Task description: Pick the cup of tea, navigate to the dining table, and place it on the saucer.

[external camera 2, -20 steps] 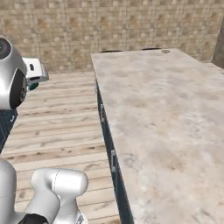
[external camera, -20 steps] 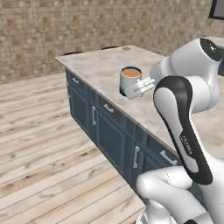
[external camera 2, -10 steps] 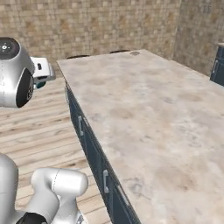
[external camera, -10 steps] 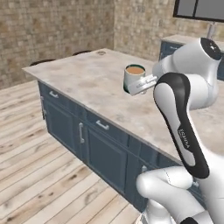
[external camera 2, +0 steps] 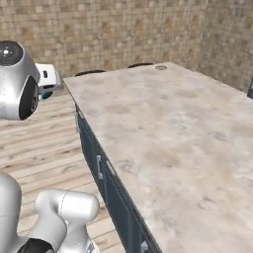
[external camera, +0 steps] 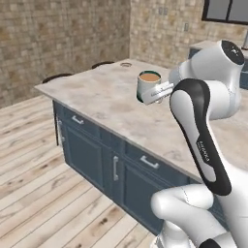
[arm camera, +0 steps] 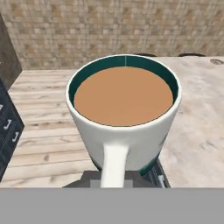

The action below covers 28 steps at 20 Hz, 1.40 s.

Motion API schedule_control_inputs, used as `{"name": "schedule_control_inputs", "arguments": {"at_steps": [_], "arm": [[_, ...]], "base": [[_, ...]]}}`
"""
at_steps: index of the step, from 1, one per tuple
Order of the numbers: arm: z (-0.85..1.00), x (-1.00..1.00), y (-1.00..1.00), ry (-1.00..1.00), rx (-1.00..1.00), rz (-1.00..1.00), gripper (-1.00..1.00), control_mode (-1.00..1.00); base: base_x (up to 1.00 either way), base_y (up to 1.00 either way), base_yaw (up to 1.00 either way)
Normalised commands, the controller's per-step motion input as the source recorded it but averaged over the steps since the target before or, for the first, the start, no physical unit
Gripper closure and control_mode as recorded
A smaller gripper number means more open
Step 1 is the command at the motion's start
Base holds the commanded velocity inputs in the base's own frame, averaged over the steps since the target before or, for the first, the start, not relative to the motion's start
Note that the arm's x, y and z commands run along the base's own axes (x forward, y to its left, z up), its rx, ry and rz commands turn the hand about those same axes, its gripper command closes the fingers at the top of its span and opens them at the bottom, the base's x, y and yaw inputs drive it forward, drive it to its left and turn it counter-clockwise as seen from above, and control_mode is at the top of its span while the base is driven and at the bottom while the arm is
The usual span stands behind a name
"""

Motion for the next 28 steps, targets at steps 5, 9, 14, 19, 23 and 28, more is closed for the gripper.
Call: {"name": "schedule_control_inputs", "arguments": {"at_steps": [5, 9, 14, 19, 23, 28], "arm": [[0.00, 0.00, 0.00, 0.00, 0.00, 0.00, 1.00, 1.00], [0.00, 0.00, 0.00, 0.00, 0.00, 0.00, 1.00, 1.00], [0.00, 0.00, 0.00, 0.00, 0.00, 0.00, 1.00, 1.00], [0.00, 0.00, 0.00, 0.00, 0.00, 0.00, 1.00, 1.00], [0.00, 0.00, 0.00, 0.00, 0.00, 0.00, 1.00, 1.00], [0.00, 0.00, 0.00, 0.00, 0.00, 0.00, 1.00, 1.00]], "base": [[1.00, 1.00, -0.06], [1.00, 1.00, 0.00], [1.00, 1.00, 0.00], [1.00, 1.00, 0.00], [0.95, 1.00, -0.01], [0.74, 1.00, 0.00]]}}
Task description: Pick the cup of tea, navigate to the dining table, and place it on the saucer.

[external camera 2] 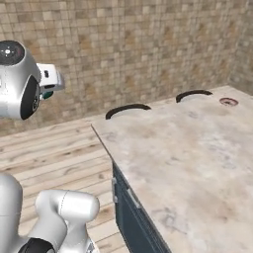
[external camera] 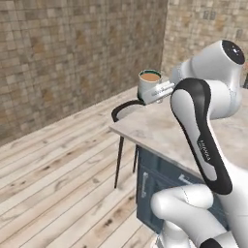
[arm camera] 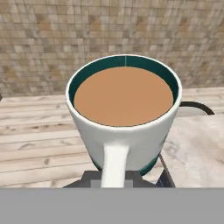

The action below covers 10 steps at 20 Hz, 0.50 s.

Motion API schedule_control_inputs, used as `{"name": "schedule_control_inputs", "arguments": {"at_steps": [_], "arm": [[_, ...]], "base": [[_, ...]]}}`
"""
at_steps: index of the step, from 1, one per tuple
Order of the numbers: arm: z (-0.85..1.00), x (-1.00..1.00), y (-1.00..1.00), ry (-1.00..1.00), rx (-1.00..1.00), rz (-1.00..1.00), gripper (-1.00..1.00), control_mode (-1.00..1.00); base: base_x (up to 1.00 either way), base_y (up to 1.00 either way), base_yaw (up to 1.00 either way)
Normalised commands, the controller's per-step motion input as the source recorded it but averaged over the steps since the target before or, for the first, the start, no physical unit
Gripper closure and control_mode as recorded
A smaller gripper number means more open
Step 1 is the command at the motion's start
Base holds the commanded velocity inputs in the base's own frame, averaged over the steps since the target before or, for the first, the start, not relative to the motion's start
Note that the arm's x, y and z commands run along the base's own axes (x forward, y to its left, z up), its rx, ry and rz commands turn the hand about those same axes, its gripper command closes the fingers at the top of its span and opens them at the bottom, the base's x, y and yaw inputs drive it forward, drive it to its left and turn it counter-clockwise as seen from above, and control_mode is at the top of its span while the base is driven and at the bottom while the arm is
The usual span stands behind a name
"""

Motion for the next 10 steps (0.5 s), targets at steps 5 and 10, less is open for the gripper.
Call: {"name": "schedule_control_inputs", "arguments": {"at_steps": [5, 10], "arm": [[0.00, 0.00, 0.00, 0.00, 0.00, 0.00, 1.00, 1.00], [0.00, 0.00, 0.00, 0.00, 0.00, 0.00, 1.00, 1.00]], "base": [[0.80, 1.00, 0.00], [0.85, 1.00, -0.03]]}}
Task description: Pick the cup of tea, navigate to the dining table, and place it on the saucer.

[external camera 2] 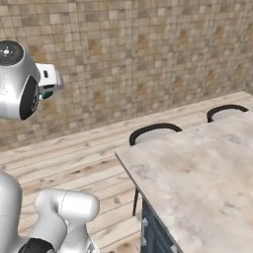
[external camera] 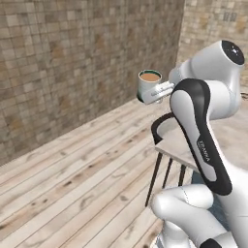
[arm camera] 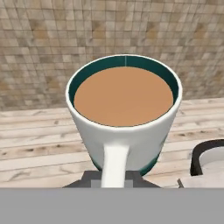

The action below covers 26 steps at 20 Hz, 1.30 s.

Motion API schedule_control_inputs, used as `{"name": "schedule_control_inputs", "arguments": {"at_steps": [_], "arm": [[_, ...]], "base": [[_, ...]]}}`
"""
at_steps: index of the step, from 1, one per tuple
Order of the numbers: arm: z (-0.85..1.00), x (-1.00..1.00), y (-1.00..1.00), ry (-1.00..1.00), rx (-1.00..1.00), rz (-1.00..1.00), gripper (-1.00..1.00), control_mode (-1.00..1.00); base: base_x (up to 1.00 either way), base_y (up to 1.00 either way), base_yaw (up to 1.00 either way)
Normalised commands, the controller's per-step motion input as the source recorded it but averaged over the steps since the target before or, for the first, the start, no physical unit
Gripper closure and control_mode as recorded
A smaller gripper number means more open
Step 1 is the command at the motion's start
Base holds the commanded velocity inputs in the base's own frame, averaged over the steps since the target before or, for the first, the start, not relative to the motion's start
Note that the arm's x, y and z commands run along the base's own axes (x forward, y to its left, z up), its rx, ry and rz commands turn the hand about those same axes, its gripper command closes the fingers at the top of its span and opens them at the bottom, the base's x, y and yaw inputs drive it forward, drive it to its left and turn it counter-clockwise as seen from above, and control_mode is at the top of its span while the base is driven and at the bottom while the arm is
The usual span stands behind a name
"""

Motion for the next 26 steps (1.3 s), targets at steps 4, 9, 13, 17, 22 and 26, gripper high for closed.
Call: {"name": "schedule_control_inputs", "arguments": {"at_steps": [4, 9, 13, 17, 22, 26], "arm": [[0.00, 0.00, 0.00, 0.00, 0.00, 0.00, 1.00, 1.00], [0.00, 0.00, 0.00, 0.00, 0.00, 0.00, 1.00, 1.00], [0.00, 0.00, 0.00, 0.00, 0.00, 0.00, 1.00, 1.00], [0.00, 0.00, 0.00, 0.00, 0.00, 0.00, 1.00, 1.00], [0.00, 0.00, 0.00, 0.00, 0.00, 0.00, 1.00, 1.00], [0.00, 0.00, 0.00, 0.00, 0.00, 0.00, 1.00, 1.00]], "base": [[1.00, 1.00, -0.12], [1.00, 1.00, -0.23], [1.00, 0.94, -0.55], [1.00, 0.93, -0.56], [1.00, 0.92, -0.59], [1.00, 0.93, -0.58]]}}
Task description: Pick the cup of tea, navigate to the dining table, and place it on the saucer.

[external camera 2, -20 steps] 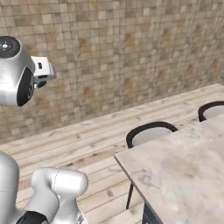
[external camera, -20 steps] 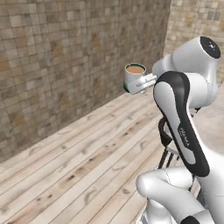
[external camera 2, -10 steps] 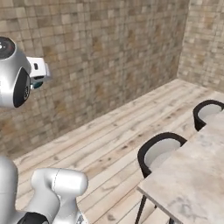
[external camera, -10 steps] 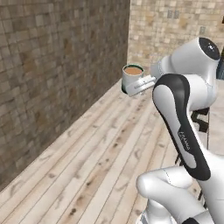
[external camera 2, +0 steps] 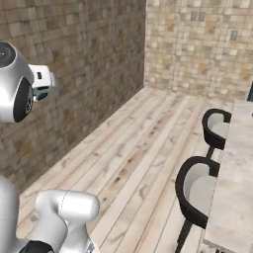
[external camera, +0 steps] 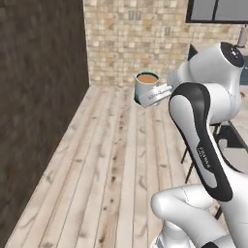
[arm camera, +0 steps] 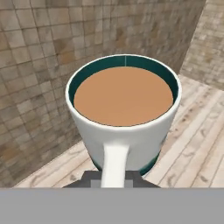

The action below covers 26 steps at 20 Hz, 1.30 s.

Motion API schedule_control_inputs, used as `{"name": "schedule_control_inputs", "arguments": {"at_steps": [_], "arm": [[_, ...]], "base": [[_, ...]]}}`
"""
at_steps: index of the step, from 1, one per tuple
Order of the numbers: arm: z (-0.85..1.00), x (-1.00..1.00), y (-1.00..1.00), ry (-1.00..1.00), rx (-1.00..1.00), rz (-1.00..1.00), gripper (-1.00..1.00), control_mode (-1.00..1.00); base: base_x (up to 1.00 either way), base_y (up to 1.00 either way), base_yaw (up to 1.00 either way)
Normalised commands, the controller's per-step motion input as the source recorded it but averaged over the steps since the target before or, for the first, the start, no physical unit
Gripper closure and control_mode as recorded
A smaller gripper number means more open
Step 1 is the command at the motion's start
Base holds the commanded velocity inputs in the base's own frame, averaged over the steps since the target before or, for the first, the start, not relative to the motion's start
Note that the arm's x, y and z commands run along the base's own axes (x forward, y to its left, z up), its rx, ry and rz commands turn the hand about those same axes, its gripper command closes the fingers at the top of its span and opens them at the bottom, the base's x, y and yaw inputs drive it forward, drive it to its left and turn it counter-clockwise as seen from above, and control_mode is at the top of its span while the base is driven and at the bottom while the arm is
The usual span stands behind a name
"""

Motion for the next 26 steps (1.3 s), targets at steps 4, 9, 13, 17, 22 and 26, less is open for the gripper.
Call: {"name": "schedule_control_inputs", "arguments": {"at_steps": [4, 9, 13, 17, 22, 26], "arm": [[0.00, 0.00, 0.00, 0.00, 0.00, 0.00, 1.00, 1.00], [0.00, 0.00, 0.00, 0.00, 0.00, 0.00, 1.00, 1.00], [0.00, 0.00, 0.00, 0.00, 0.00, 0.00, 1.00, 1.00], [0.00, 0.00, 0.00, 0.00, 0.00, 0.00, 1.00, 1.00], [0.00, 0.00, 0.00, 0.00, 0.00, 0.00, 1.00, 1.00], [0.00, 0.00, 0.00, 0.00, 0.00, 0.00, 1.00, 1.00]], "base": [[1.00, 0.89, -0.60], [1.00, 0.88, -0.63], [1.00, 0.85, -0.66], [1.00, 0.76, -0.72], [0.96, 0.72, -0.74], [0.88, 0.61, -0.75]]}}
